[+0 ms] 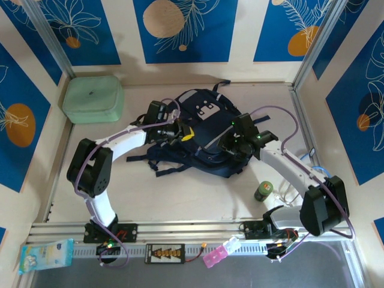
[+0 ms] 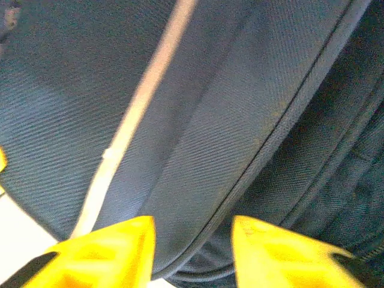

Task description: Pack books, pencil case, and school supplies into a backpack

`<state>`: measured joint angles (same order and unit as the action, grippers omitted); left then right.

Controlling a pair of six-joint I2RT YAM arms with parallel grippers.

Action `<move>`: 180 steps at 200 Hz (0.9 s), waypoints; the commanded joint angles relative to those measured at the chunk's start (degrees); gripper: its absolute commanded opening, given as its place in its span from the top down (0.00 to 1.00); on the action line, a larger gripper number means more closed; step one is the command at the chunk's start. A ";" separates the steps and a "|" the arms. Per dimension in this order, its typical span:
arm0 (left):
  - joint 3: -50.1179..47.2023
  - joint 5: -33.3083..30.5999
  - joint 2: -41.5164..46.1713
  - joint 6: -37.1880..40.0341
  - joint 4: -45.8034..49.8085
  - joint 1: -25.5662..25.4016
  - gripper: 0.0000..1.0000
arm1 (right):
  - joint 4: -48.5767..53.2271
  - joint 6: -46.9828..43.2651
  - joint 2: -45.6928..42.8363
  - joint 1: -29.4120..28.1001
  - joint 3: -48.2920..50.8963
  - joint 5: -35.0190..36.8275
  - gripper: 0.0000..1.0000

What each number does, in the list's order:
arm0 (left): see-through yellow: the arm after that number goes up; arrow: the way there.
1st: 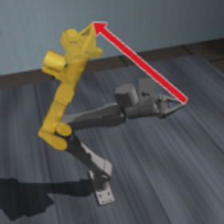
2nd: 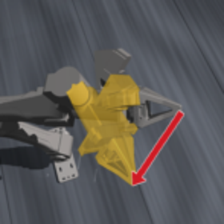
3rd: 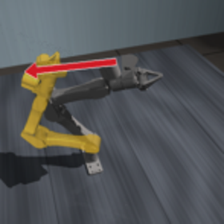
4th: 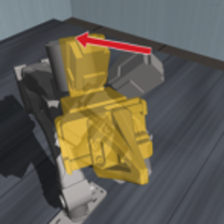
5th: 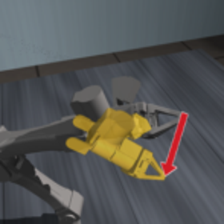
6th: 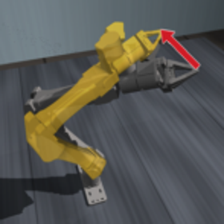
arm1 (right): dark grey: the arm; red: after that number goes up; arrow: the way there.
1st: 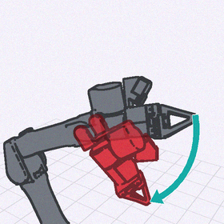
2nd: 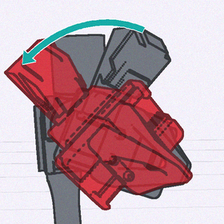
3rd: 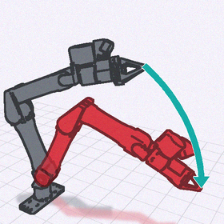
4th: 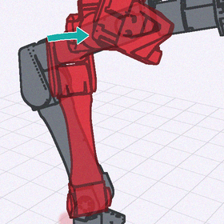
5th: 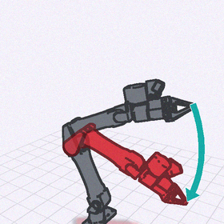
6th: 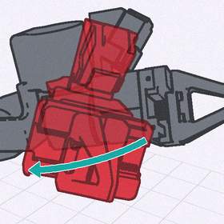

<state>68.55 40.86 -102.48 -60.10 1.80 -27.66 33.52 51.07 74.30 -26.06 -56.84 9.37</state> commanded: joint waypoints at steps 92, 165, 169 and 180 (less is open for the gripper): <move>0.90 1.10 0.74 -8.02 -10.14 0.77 1.00 | 3.80 4.84 9.98 -21.76 -12.95 17.23 0.56; 0.35 1.94 1.13 -8.02 -10.68 1.10 1.00 | 11.19 11.59 22.03 -25.07 -23.38 26.24 0.66; 0.37 1.94 1.15 -7.94 -10.68 1.11 1.00 | 11.16 11.96 21.95 -25.16 -23.20 26.56 0.66; 0.57 1.94 1.30 -7.68 -10.30 1.15 1.00 | 11.17 12.79 21.55 -25.24 -22.37 26.89 0.66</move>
<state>68.51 40.91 -102.50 -67.66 -2.22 -27.11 41.23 59.77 96.07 -50.63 -79.00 31.75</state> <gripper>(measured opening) 0.045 0.340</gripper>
